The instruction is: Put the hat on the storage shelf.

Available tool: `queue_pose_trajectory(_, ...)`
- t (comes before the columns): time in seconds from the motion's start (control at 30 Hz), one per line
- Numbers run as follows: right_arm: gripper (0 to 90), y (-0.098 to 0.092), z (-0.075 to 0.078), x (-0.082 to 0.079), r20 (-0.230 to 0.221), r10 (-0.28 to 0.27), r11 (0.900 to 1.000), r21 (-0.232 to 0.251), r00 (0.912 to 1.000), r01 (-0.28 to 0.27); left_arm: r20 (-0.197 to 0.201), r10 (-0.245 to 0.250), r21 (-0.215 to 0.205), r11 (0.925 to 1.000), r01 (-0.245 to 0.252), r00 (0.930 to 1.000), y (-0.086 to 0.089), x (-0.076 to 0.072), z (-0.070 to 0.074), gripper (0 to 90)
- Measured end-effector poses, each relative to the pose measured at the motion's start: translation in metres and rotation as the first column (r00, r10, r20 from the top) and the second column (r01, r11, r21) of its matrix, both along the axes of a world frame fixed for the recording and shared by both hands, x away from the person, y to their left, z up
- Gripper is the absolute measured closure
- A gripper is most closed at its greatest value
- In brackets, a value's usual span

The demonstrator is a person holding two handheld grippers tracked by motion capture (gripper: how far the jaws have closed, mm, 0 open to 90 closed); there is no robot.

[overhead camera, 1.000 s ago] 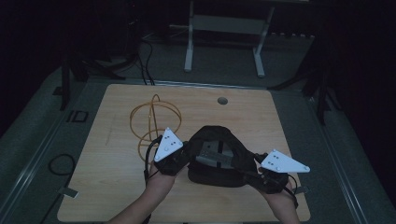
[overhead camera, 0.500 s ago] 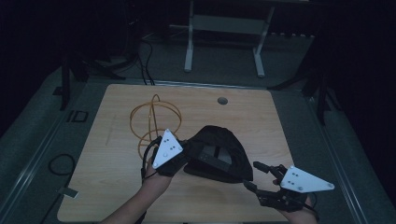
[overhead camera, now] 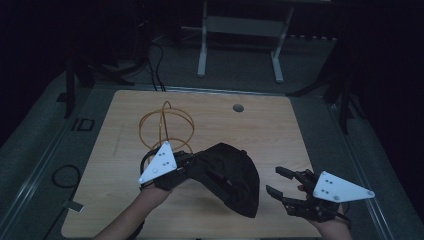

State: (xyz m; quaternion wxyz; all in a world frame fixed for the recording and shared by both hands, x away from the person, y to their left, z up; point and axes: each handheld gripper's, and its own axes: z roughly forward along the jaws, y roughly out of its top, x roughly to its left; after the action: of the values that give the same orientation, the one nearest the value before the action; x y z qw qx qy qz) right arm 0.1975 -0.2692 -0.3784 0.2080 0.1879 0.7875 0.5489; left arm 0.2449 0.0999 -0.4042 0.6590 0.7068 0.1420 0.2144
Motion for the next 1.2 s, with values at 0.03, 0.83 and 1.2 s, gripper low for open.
queue_pose_trajectory(0.03,43.0,0.000,0.000,0.000,0.000,0.000,1.000,0.000,1.0000,0.000,0.000,0.000,0.000,1.0000,0.000,1.0000,0.000,0.000,0.000,88.7)
queue_pose_trajectory(0.83,61.0,0.062,0.005,0.005,0.107,0.191,0.977,-0.121,0.9757,-0.178,0.018,-0.209,0.012,0.9779,0.209,0.9777,-0.001,0.004,0.008,88.7)
queue_pose_trajectory(1.2,88.2,0.067,0.000,0.004,0.047,0.249,0.963,-0.113,0.9672,-0.243,-0.025,-0.184,0.034,0.9822,0.185,0.9826,0.000,0.013,0.001,88.4)
